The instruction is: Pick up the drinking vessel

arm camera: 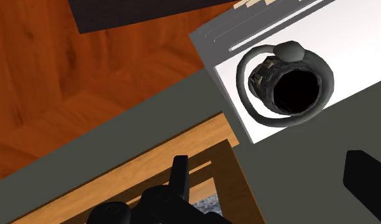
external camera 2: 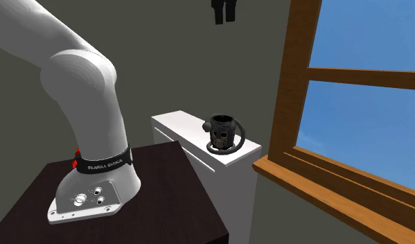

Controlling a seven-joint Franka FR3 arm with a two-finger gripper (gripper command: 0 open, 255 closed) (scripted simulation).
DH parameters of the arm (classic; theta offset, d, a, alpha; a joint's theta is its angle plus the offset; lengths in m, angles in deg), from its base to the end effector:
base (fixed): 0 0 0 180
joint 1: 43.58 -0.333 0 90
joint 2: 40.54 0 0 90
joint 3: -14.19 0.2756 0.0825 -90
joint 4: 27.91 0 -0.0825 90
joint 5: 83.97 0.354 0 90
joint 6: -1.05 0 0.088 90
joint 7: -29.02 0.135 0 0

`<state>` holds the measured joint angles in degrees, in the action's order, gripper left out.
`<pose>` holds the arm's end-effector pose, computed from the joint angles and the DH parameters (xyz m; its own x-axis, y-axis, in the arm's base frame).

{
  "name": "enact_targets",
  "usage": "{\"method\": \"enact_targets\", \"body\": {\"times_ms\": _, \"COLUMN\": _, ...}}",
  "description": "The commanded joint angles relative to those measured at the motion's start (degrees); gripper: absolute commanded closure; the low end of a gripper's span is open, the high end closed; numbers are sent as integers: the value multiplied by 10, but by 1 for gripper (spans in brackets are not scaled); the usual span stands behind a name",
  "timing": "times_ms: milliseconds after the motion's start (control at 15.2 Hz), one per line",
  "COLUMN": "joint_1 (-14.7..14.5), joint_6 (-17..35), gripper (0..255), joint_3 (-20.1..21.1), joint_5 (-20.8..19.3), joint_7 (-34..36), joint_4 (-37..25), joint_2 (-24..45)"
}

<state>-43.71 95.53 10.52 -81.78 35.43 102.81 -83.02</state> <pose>0.3278 -0.0197 0.5604 0.9818 -0.1632 0.0976 -0.1543 -0.9837 -0.0928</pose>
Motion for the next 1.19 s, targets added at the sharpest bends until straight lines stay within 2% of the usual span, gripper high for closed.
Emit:
{"method": "enact_targets", "body": {"times_ms": 0, "joint_1": 0, "joint_6": 0, "gripper": 0, "joint_3": 0, "joint_5": 0, "joint_7": 0, "joint_4": 0, "joint_2": 0}}
{"method": "enact_targets", "body": {"times_ms": 594, "joint_1": -11, "joint_6": 164, "gripper": 0, "joint_3": 57, "joint_5": 31, "joint_7": 73, "joint_4": 139, "joint_2": 26}}
{"method": "enact_targets", "body": {"times_ms": 1122, "joint_1": -26, "joint_6": 329, "gripper": 0, "joint_3": 113, "joint_5": 59, "joint_7": 138, "joint_4": 212, "joint_2": 118}}
